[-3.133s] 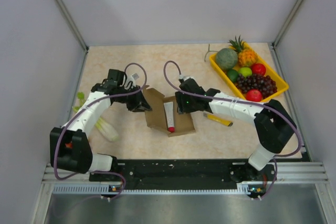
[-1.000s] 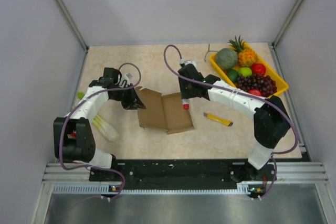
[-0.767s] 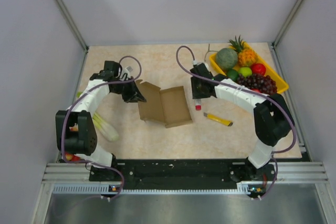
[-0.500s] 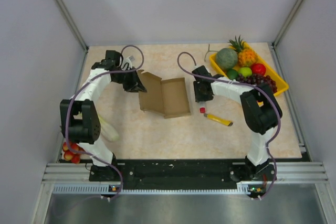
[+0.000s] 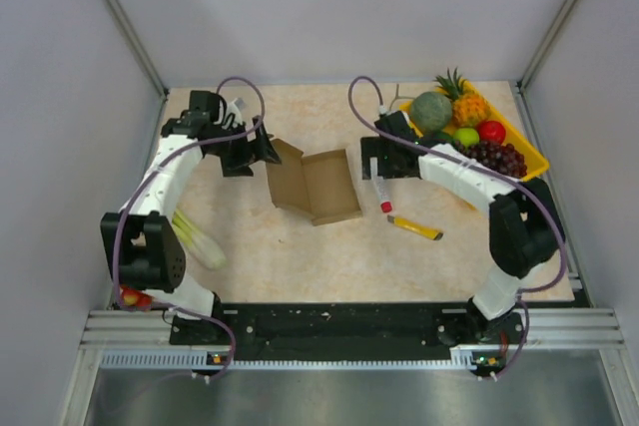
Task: Unpack the express box
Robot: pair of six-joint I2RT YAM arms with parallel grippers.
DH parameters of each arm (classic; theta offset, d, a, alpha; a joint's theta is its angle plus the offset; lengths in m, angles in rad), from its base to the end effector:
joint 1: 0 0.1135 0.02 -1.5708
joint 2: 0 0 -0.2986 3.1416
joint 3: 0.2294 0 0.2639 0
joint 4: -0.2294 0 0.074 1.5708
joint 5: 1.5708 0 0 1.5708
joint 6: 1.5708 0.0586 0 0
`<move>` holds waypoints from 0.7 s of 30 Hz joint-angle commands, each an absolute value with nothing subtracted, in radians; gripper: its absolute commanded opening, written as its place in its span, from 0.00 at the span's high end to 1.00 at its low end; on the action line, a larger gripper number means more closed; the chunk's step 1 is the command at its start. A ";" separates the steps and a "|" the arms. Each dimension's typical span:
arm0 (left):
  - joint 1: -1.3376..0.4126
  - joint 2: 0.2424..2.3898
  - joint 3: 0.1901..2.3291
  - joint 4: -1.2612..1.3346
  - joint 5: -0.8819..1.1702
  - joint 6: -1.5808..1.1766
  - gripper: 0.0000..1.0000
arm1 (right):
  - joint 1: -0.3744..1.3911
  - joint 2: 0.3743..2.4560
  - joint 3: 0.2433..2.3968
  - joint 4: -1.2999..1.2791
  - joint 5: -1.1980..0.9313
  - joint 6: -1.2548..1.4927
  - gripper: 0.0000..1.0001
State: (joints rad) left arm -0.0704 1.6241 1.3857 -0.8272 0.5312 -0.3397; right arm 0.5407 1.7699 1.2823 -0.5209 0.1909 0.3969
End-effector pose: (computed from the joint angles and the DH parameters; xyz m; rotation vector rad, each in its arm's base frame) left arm 0.3571 -0.0549 0.3003 -0.1703 2.6349 -0.8399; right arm 0.3524 0.1986 0.2275 -0.1130 2.5527 0.1151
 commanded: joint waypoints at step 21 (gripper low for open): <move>-0.064 0.634 1.095 -0.844 0.307 -0.462 0.01 | 0.540 0.638 1.063 -0.892 0.321 0.499 0.01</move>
